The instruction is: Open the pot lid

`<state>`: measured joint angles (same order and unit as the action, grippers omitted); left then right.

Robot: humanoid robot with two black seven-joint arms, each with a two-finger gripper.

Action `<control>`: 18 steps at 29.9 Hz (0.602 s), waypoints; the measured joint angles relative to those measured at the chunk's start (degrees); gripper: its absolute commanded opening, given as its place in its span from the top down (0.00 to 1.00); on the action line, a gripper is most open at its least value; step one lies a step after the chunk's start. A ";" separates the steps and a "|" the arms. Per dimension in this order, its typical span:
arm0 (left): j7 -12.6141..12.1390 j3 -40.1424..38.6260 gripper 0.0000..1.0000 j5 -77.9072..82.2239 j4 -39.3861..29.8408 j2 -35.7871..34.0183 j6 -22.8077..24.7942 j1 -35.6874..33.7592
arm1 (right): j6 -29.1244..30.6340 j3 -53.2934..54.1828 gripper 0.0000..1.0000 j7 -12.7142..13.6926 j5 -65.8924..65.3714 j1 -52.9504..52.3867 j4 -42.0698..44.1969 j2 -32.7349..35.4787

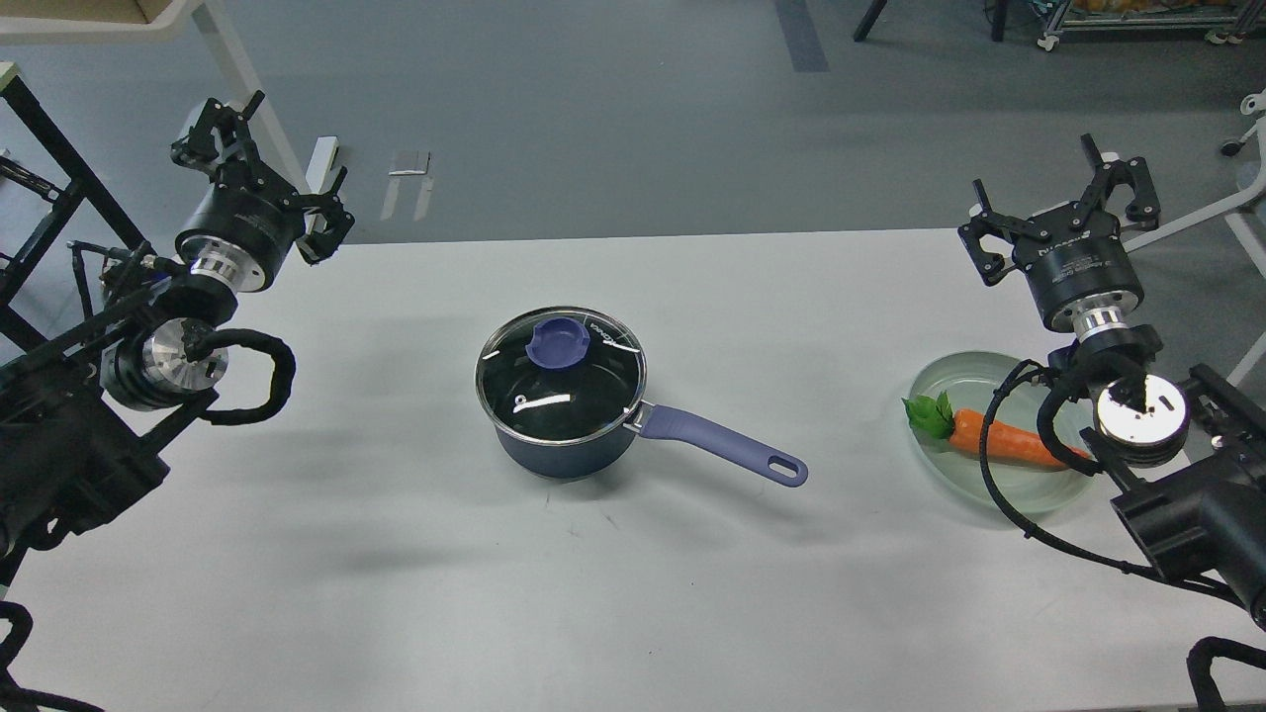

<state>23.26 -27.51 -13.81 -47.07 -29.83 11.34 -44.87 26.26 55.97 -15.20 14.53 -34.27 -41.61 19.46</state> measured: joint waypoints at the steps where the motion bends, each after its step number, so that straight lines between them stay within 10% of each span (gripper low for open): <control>1: 0.01 0.00 0.00 0.01 -0.05 0.02 -0.06 0.05 | 0.01 0.09 0.00 0.00 0.03 0.00 -0.11 0.00; 18: -0.74 0.42 0.00 0.02 -0.16 -2.20 -1.53 -0.42 | -0.56 -6.87 0.00 0.96 -0.51 0.01 -5.90 7.37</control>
<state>22.53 -27.09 -13.80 -47.24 -32.03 9.81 -45.29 25.69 49.10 -14.24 14.02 -34.27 -47.51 26.83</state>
